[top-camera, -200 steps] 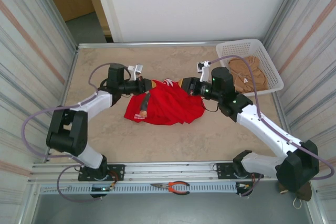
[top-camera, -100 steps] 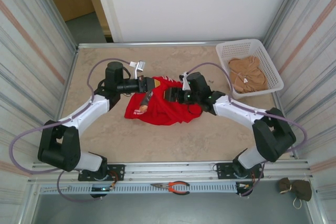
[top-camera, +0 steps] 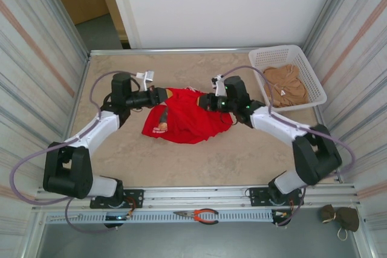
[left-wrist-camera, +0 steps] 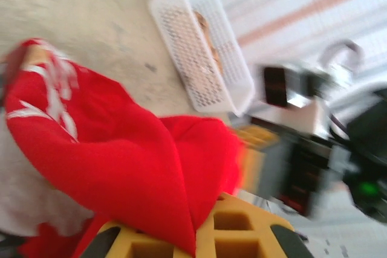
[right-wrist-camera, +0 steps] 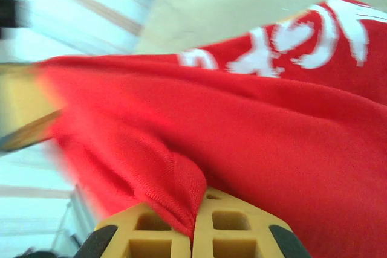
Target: Fold the inside-out t-shirt
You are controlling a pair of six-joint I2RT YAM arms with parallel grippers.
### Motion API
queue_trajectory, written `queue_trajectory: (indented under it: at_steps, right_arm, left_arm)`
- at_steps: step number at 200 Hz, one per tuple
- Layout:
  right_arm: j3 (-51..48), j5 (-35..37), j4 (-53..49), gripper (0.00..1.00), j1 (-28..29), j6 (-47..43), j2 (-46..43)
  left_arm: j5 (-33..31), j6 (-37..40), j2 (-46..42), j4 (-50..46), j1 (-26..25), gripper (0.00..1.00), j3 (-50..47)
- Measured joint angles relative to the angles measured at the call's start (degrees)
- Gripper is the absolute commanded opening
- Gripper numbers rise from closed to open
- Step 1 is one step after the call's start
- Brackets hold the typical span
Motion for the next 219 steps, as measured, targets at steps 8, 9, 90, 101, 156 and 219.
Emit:
queue_trajectory:
  at_steps: [8, 9, 90, 101, 156, 219]
  right_arm:
    - [-1.25, -1.38, 0.98, 0.0, 0.11, 0.0, -2.89]
    - [-1.33, -1.49, 1.11, 0.0, 0.15, 0.0, -3.15]
    - [-6.95, -9.68, 7.5, 0.0, -1.01, -0.59, -6.93]
    - [-7.06, -10.19, 6.58, 0.0, -1.2, -1.42, -6.88]
    - [-9.42, -4.07, -10.56, 0.58, 4.57, -10.47, -7.67]
    - [-11.72, 3.91, -20.87, 0.6, 0.04, -11.58, -10.25]
  left_arm:
    - [-0.2, -0.04, 1.44, 0.0, 1.27, 0.1, -0.17]
    - [-0.2, -0.02, 1.77, 0.02, 1.44, 0.11, -0.17]
    - [-6.16, 1.6, 1.77, -3.69, 0.57, 0.71, -5.29]
    - [-8.33, 3.56, -2.19, -6.45, -1.77, 0.72, -4.74]
    - [-17.4, 5.99, -4.5, -16.0, -12.2, 0.73, 0.0]
    - [-27.65, 0.24, -3.37, -19.89, -18.45, 0.74, -2.12]
